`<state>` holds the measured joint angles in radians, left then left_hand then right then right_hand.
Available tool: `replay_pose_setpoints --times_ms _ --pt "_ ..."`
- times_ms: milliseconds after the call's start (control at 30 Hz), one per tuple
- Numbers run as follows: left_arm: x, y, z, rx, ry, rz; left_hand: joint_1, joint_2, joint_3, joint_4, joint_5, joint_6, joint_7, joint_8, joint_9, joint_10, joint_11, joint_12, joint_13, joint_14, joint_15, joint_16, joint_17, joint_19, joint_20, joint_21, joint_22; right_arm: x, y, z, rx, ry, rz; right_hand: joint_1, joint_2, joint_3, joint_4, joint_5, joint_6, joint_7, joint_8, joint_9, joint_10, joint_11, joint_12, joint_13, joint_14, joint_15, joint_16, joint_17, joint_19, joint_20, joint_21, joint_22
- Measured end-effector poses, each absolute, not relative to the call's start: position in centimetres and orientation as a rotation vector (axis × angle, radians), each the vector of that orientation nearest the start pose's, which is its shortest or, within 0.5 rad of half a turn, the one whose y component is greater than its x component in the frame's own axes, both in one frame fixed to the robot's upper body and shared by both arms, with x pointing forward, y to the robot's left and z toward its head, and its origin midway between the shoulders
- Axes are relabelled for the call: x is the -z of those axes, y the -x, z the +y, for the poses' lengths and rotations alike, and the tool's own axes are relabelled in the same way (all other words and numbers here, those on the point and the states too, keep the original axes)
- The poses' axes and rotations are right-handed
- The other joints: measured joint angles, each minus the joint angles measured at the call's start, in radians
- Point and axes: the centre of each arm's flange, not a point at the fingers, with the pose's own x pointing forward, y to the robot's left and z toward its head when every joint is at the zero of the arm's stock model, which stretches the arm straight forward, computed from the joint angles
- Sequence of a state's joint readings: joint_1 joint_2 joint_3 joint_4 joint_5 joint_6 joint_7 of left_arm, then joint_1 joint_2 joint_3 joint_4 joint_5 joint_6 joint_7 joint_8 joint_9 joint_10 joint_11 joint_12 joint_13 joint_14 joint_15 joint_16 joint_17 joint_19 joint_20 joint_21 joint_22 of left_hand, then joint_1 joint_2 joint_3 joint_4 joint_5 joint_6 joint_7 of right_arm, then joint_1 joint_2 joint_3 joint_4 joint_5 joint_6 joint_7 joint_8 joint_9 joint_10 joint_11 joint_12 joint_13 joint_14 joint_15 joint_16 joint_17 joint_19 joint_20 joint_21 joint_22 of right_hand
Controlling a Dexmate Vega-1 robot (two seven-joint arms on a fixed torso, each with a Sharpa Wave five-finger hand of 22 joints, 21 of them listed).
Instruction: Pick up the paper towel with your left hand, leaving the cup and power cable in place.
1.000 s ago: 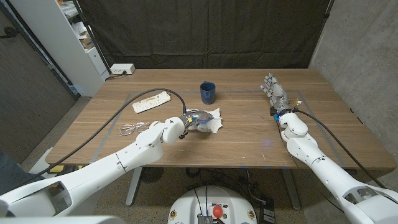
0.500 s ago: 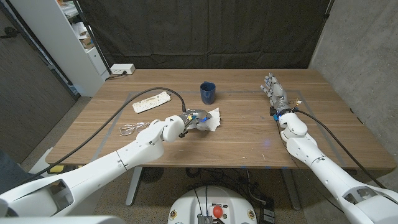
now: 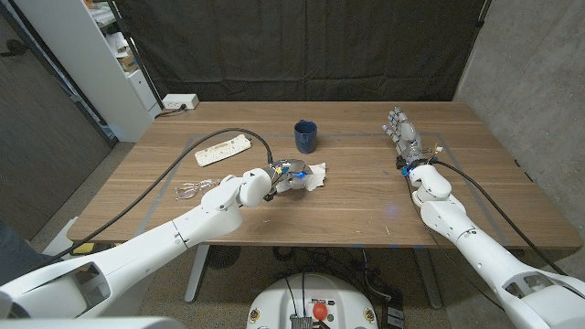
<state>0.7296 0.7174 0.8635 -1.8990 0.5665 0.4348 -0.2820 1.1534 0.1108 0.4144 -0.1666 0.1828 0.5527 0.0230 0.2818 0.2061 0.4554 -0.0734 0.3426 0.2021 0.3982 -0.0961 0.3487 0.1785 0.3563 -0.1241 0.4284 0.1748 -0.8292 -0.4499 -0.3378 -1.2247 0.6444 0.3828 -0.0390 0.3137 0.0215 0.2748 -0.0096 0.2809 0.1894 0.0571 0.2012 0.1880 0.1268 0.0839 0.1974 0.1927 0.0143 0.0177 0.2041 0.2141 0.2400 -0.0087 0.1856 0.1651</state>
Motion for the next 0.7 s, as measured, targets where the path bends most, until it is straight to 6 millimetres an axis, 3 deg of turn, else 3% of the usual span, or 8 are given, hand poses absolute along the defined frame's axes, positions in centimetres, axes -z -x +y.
replay_pose_setpoints --times_ms 200,367,467,633,700 --pt "6.1 -58.2 11.1 0.333 -1.483 -0.388 0.000 0.000 0.002 0.002 0.000 0.016 -0.002 0.002 -0.002 0.025 -0.011 0.000 0.000 0.010 -0.007 0.019 0.000 0.000 0.000 0.038 0.000 2.8 -65.7 -30.6 -0.095 -0.125 -0.652 0.000 0.000 -0.004 -0.004 0.000 0.004 -0.004 0.000 0.000 0.000 0.000 0.000 0.000 0.000 0.000 0.000 0.000 0.000 0.000 0.000 0.000" --pt "5.8 -58.1 11.1 0.322 -1.479 -0.381 0.000 0.000 0.006 0.007 0.000 0.019 -0.005 0.009 -0.001 0.068 -0.018 0.000 0.000 0.051 -0.017 0.017 0.000 0.027 -0.024 0.045 0.000 2.7 -65.7 -30.7 -0.095 -0.127 -0.653 0.000 0.000 -0.004 -0.004 0.000 0.004 -0.004 0.000 0.000 0.000 0.000 0.000 0.000 0.006 -0.006 0.000 0.000 0.000 0.000 0.000 0.000" --pt "5.6 -58.0 11.2 0.313 -1.478 -0.377 0.000 0.000 0.006 0.007 0.000 0.019 -0.005 0.009 -0.002 0.109 -0.015 0.001 0.030 0.104 -0.021 0.015 0.000 0.082 -0.023 0.046 0.000 2.7 -65.7 -30.8 -0.094 -0.129 -0.654 0.000 0.000 -0.004 -0.004 0.000 0.004 -0.004 0.000 0.000 0.000 0.000 0.000 0.000 0.006 -0.006 0.000 0.000 0.000 0.000 0.000 0.000" --pt "5.4 -57.9 11.5 0.296 -1.474 -0.363 -0.005 0.005 0.006 0.007 0.000 0.018 -0.004 0.009 -0.002 0.116 -0.005 0.009 0.044 0.132 -0.026 0.014 0.000 0.107 -0.019 0.046 0.000 2.8 -65.5 -30.8 -0.095 -0.130 -0.659 0.000 0.000 -0.004 -0.004 0.000 0.004 -0.004 0.000 0.000 0.000 0.000 0.000 0.000 0.006 -0.006 0.000 0.000 0.000 0.000 0.000 0.000" --pt "5.3 -57.7 11.4 0.292 -1.472 -0.368 -0.006 0.006 0.006 0.007 0.000 0.022 0.000 0.010 -0.001 0.123 0.002 0.011 0.042 0.180 -0.027 0.012 0.000 0.154 -0.018 0.046 0.000 2.7 -65.4 -30.8 -0.094 -0.131 -0.661 0.000 0.000 -0.004 -0.004 0.000 0.004 -0.004 0.000 0.000 0.000 0.000 0.000 0.000 0.006 -0.006 0.000 0.000 0.000 0.000 0.000 0.000"
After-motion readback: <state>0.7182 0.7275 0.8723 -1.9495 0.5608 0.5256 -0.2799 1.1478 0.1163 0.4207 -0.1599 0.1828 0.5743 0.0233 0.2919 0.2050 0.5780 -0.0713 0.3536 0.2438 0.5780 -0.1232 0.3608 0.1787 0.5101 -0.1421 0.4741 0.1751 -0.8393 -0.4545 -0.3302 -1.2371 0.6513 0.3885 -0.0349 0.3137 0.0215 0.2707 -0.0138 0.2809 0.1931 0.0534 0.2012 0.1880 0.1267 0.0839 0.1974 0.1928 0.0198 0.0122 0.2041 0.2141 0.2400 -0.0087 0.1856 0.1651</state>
